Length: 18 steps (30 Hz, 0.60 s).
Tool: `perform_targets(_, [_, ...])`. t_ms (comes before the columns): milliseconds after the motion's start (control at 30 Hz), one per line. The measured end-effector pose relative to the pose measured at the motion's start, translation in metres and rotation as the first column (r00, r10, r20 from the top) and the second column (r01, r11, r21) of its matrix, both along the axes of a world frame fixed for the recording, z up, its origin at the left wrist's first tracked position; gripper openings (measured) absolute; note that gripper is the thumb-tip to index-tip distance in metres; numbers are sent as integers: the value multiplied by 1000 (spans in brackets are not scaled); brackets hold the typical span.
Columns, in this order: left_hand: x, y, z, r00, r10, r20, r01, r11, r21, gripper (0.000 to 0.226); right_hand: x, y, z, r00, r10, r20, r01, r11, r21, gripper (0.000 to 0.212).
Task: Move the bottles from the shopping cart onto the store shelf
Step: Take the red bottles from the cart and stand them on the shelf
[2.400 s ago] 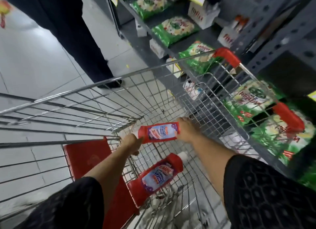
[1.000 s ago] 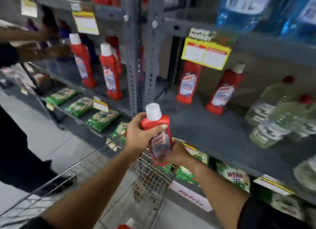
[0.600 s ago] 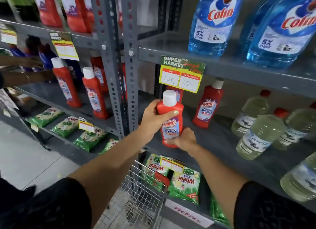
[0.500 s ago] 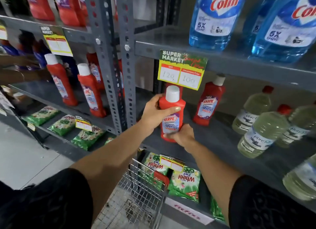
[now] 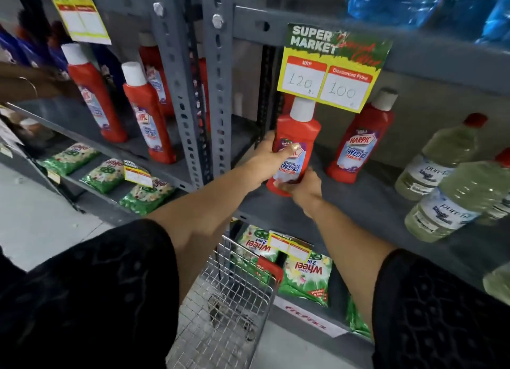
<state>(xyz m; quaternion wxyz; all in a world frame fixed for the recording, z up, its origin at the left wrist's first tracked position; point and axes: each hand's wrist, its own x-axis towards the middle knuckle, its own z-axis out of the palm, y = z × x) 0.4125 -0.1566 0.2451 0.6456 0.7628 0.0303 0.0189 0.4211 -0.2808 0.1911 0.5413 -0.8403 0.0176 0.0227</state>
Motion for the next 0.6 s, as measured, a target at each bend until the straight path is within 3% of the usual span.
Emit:
perform_targets(133, [-30,10,-17,1000,28,8,-28,998,-60,47,-13,6,3,995,-95,30,94,995,14,88])
perform_targets(267, [-101,40,-66,988,122,95,-133,982,130,17,-63,19,-23,968,-157,196,144,986,79,92])
perform_targets(333, [-147,56,-101,992,127,15,-127,960,251,10,-97,30,-44,960,-127,250,130,992,3,92])
perform_targets(433, [-208,82,-150,974,163,-159,-119,960,254,12,-138,48,-73,942,-78,327,99,994,-46,86])
perform_targets(500, [-251,103,-182,934,249,-255,-147,921,361,13,-168,65,-96,943,-18,331,56,993,-106,81])
perform_targets(567, [-296,122,-212,877,302,-373,-123,893,434,10,-193,79,-119,959,79,270,-23,978,-206,74])
perform_targets(600, [-319,132,-228,844,310,-437,-97,891,444,8,-203,87,-133,971,176,160,-128,953,-274,70])
